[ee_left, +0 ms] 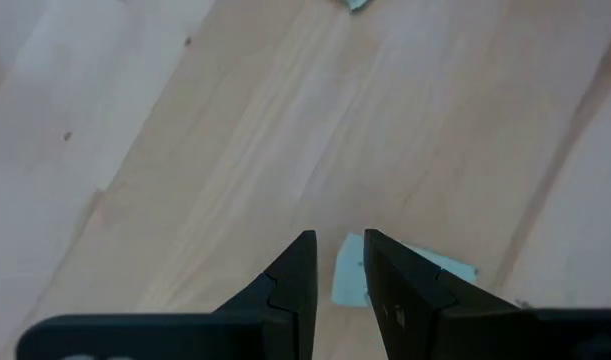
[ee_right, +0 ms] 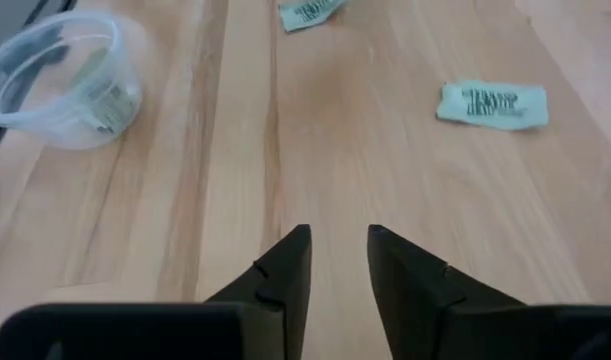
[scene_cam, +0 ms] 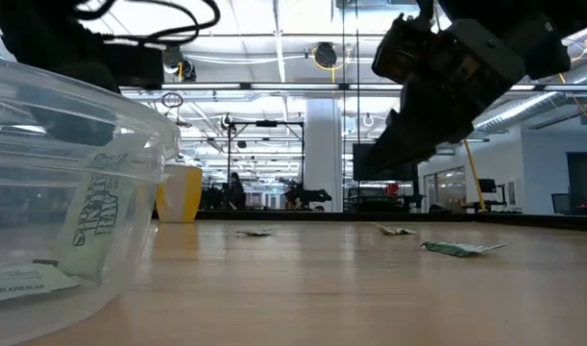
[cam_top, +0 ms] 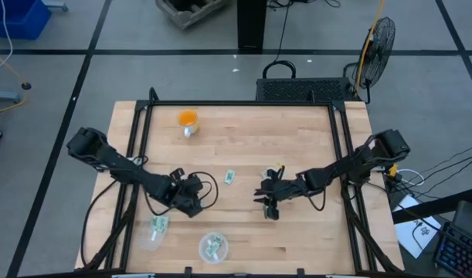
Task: Pick and place items into bin
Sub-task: Put the stevia packet into the left transparent bin
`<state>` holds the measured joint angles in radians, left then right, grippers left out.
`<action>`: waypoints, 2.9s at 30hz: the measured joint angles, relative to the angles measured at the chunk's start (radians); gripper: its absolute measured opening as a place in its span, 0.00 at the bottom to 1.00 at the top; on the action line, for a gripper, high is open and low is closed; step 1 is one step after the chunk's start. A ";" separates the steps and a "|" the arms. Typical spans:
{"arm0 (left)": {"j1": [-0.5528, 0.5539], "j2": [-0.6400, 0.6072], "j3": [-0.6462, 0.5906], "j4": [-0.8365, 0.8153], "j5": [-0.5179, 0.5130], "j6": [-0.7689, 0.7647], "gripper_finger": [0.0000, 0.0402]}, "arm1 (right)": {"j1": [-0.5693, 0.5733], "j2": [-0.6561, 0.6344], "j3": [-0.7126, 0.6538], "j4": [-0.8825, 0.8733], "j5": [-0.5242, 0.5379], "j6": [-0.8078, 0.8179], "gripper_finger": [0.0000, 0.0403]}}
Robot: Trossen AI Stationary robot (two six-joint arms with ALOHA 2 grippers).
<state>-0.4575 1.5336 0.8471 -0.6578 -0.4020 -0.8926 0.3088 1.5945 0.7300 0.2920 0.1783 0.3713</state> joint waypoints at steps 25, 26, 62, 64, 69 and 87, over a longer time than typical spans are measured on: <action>0.088 0.091 0.001 0.079 0.171 0.165 0.23 | 0.000 -0.007 -0.012 0.090 -0.079 0.002 0.24; 0.089 0.091 0.001 0.079 0.175 0.166 0.23 | 0.000 -0.007 -0.012 0.090 -0.079 0.002 0.24; 0.086 0.078 -0.055 0.165 0.193 0.232 0.01 | 0.000 -0.006 -0.012 0.093 -0.079 0.002 0.24; 0.084 0.066 -0.031 0.155 0.187 0.260 0.01 | 0.000 -0.006 -0.012 0.093 -0.079 0.002 0.24; 0.077 -0.001 0.053 -0.002 0.176 0.246 0.01 | 0.000 -0.006 -0.012 0.093 -0.079 0.007 0.24; -0.399 -0.078 0.221 -0.345 0.402 -0.542 0.00 | 0.000 -0.006 -0.012 0.100 -0.079 0.012 0.24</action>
<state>-0.8566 1.4556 1.0679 -1.0030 0.0001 -1.4350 0.3092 1.5883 0.7185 0.3916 0.0998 0.3829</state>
